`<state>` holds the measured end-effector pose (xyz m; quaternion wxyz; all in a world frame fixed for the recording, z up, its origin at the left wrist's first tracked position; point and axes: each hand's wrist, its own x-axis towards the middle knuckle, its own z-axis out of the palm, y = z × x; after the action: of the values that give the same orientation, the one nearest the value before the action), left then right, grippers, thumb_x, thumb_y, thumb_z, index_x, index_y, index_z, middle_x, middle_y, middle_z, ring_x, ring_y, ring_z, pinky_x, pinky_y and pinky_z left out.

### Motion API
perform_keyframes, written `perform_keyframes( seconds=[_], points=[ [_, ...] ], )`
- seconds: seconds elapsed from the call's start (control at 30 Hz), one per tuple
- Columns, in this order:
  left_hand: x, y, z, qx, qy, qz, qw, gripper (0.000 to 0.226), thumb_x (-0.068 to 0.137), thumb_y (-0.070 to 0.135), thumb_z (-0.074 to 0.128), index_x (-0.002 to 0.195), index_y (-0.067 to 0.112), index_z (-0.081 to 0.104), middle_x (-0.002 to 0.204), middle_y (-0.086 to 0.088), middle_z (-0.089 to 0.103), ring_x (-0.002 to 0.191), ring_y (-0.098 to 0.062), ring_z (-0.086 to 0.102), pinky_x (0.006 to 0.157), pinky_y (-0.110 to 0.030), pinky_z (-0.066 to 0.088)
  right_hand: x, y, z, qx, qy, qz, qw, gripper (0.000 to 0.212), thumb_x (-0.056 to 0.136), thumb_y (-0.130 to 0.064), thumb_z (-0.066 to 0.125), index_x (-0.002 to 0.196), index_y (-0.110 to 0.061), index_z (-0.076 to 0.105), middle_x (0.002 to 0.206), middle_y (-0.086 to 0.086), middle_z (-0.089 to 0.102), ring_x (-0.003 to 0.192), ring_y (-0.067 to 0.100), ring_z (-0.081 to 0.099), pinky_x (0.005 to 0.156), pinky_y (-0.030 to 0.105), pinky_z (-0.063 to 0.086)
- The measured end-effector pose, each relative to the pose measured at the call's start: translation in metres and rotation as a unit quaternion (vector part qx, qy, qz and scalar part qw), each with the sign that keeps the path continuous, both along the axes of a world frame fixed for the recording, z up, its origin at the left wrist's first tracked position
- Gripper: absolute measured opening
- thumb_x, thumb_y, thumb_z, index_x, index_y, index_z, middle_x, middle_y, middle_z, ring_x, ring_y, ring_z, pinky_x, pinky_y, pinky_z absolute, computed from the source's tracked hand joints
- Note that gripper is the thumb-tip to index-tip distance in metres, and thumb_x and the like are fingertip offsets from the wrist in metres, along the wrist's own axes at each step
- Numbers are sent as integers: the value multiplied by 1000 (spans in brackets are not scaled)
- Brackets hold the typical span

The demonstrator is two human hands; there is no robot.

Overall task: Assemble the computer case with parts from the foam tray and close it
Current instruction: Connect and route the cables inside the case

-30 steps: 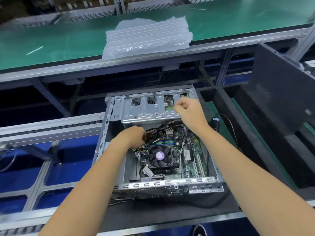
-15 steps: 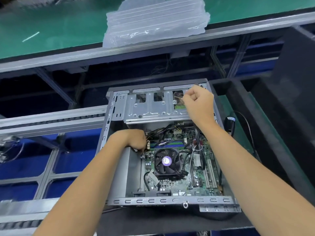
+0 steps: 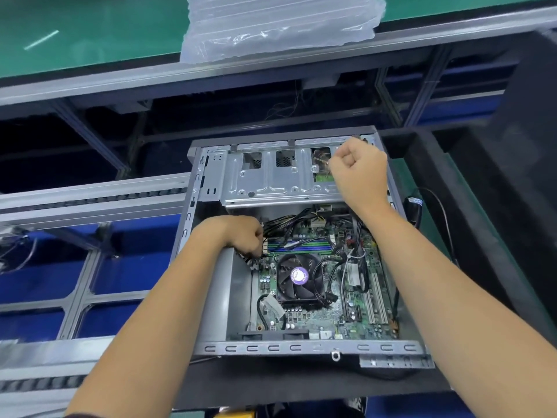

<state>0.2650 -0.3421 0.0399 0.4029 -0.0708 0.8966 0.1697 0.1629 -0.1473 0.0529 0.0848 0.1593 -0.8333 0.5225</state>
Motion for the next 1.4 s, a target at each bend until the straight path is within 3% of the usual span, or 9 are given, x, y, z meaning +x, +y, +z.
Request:
perform_keyframes(
  seconds=[0.23, 0.4, 0.57, 0.7, 0.8, 0.9, 1.0, 1.2, 1.4],
  points=[
    [6, -2, 5, 4, 33, 11, 999, 24, 84, 36, 69, 89, 13, 64, 82, -1, 64, 70, -16, 53, 66, -27, 43, 2, 0, 1, 4, 1, -1, 1000, 13, 80, -4, 56, 68, -10, 57, 54, 2, 47, 52, 7, 40, 51, 6, 35],
    [11, -7, 10, 10, 82, 56, 995, 21, 94, 25, 54, 95, 8, 65, 90, -3, 65, 79, -20, 58, 70, -29, 44, 3, 1, 1, 7, 1, -7, 1000, 11, 81, -6, 56, 71, -9, 59, 55, 2, 49, 52, 7, 42, 50, 7, 34],
    [14, -11, 16, -11, 56, 89, 994, 23, 91, 14, 49, 92, 1, 68, 89, -18, 71, 47, -21, 43, 47, -23, 35, 3, 1, 0, 11, 1, -8, 1000, 12, 82, -6, 56, 71, -12, 58, 55, -3, 48, 53, 4, 42, 53, 12, 37],
    [15, -1, 25, -1, 31, 26, 999, 24, 87, 23, 56, 74, 14, 74, 57, 11, 62, 50, -9, 48, 53, -19, 36, 3, 1, 0, 12, 2, -6, 1000, 15, 82, -6, 56, 70, -15, 56, 54, -4, 46, 53, 4, 42, 55, 15, 38],
    [19, 16, 33, 23, 18, -19, 999, 27, 86, 28, 62, 62, 21, 71, 50, 16, 56, 48, -2, 46, 53, -18, 37, 2, 1, -1, 8, 5, -5, 1000, 18, 81, -7, 57, 68, -18, 54, 52, -5, 46, 52, 5, 42, 58, 21, 42],
    [26, 37, 32, -10, 2, -103, 995, 13, 83, 25, 65, 77, 19, 74, 73, 12, 67, 65, -6, 56, 66, -26, 50, 1, 1, -1, 8, 6, -4, 1000, 21, 81, -8, 58, 65, -21, 52, 50, -6, 46, 50, 5, 42, 59, 22, 44],
    [32, 48, 31, -83, -8, -159, 984, 24, 85, 26, 60, 104, 16, 71, 95, 2, 67, 84, -19, 58, 75, -31, 49, 0, 1, -1, 5, 7, -2, 1000, 29, 81, -8, 58, 62, -27, 48, 50, -7, 44, 49, 4, 40, 58, 22, 43],
    [51, 76, 7, -234, -47, -259, 936, 23, 89, 25, 49, 105, 14, 60, 112, -4, 63, 86, -25, 55, 77, -32, 47, 2, 1, -1, 11, 7, 0, 1000, 31, 81, -7, 58, 61, -28, 46, 49, -9, 42, 49, 4, 39, 57, 22, 42],
    [57, 70, -2, -181, -96, -236, 950, 39, 88, 52, 56, 92, 14, 66, 92, -3, 62, 84, -24, 58, 73, -31, 46, 2, 2, -3, 28, 5, 7, 1000, 24, 83, -8, 57, 64, -22, 51, 50, -10, 42, 49, 3, 39, 56, 22, 42]
  ],
)
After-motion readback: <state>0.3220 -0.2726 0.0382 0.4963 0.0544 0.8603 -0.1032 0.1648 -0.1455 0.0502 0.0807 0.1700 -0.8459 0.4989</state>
